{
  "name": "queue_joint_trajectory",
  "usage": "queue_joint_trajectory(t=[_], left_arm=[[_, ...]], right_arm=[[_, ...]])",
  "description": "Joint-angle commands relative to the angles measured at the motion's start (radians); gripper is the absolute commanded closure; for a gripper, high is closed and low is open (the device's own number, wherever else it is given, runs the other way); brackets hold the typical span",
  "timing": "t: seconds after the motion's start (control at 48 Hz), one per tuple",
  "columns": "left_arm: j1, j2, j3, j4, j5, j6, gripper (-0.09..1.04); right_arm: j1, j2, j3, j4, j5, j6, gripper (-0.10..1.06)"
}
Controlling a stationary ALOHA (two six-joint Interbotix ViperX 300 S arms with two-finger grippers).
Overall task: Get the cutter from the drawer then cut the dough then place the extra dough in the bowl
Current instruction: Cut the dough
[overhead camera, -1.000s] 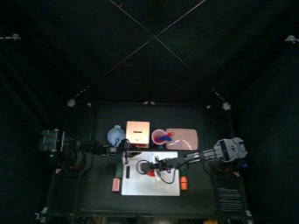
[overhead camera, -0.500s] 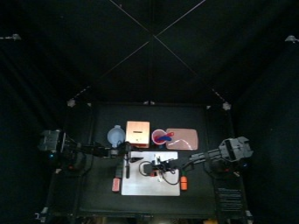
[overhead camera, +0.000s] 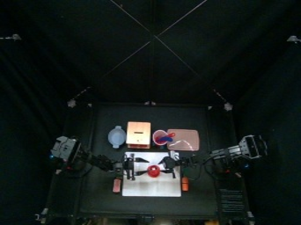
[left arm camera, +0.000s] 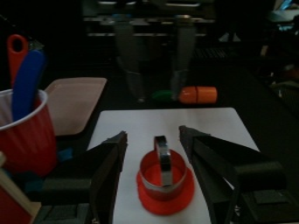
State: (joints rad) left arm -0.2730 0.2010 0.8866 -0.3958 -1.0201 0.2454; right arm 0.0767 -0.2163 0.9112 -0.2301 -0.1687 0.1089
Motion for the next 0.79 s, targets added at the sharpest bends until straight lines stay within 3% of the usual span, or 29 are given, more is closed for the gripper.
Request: queue_joint_trajectory(t=[0.021, 0.188, 0.333, 0.792], left_arm=[[-0.052, 0.034, -0.058, -0.075, -0.012, 0.014, 0.07], [-0.067, 0.081, -0.087, -0.124, -0.003, 0.015, 0.07], [-0.067, 0.115, -0.109, -0.135, -0.002, 0.014, 0.07], [-0.06, 0.152, -0.123, -0.206, -0.002, 0.017, 0.08]], right_arm=[[-0.031, 0.009, 0.089, 0.008, -0.259, -0.002, 0.16], [-0.041, 0.092, 0.137, 0.009, -0.459, -0.005, 0.16], [-0.055, 0.187, 0.11, 0.005, -0.529, -0.009, 0.16], [-0.063, 0.29, 0.057, -0.012, -0.543, -0.005, 0.16]])
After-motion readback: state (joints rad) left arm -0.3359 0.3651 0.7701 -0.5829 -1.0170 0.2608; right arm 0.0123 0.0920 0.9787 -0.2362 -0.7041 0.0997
